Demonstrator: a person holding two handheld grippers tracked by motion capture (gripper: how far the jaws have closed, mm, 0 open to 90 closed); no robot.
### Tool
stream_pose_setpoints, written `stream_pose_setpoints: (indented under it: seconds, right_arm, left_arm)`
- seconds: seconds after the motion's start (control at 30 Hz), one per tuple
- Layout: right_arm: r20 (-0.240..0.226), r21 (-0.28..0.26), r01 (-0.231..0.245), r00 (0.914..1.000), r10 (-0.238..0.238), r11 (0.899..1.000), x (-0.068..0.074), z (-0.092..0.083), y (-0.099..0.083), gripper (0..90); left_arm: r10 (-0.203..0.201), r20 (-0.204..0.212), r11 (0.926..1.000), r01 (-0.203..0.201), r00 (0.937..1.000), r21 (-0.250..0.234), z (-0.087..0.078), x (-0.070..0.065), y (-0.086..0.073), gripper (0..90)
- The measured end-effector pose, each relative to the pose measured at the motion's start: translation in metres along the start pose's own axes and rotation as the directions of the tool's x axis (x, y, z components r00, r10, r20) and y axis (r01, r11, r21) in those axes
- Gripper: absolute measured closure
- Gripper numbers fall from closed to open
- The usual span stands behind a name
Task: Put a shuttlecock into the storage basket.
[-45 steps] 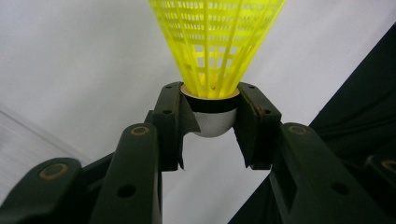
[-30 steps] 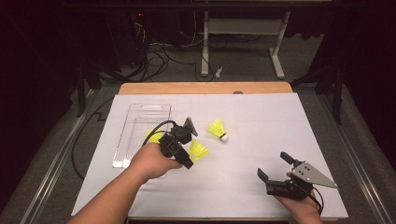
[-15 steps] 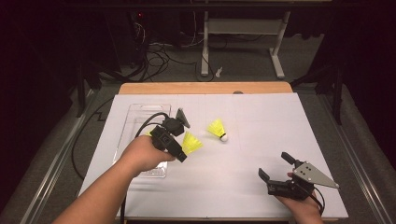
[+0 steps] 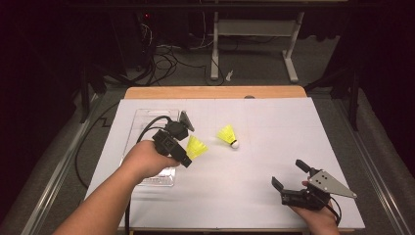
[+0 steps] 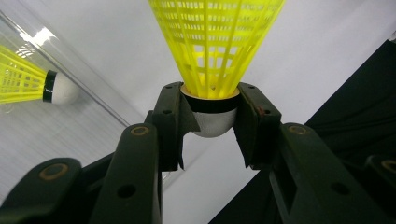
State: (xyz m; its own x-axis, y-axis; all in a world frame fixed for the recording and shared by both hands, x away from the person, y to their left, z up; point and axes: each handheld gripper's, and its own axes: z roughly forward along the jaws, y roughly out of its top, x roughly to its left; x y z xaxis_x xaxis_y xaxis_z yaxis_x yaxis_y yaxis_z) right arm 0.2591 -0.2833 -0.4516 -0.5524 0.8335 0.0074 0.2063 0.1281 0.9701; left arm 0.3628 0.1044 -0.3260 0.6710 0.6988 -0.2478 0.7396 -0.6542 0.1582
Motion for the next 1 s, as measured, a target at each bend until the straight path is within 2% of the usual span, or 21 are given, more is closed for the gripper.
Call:
stream_pose_setpoints:
  seconds: [0.4, 0.8, 1.0]
  right_arm:
    - [0.002, 0.004, 0.001, 1.0000, -0.001, 1.000, 0.000, 0.000, 0.000, 0.2]
    - [0.002, 0.003, -0.001, 1.0000, 0.001, 1.000, -0.001, 0.000, -0.001, 0.2]
    - [0.002, 0.004, -0.002, 1.0000, 0.002, 1.000, -0.001, 0.000, -0.001, 0.2]
  left_arm:
    - [-0.008, -0.014, 0.9999, 0.008, 0.9999, -0.006, -0.009, 0.006, -0.006, 64.6]
    - [-0.045, -0.027, 0.9988, 0.044, 0.9986, -0.021, -0.020, 0.020, -0.015, 64.7]
    - [-0.078, -0.030, 0.9964, 0.077, 0.9965, -0.035, -0.025, 0.030, -0.020, 64.6]
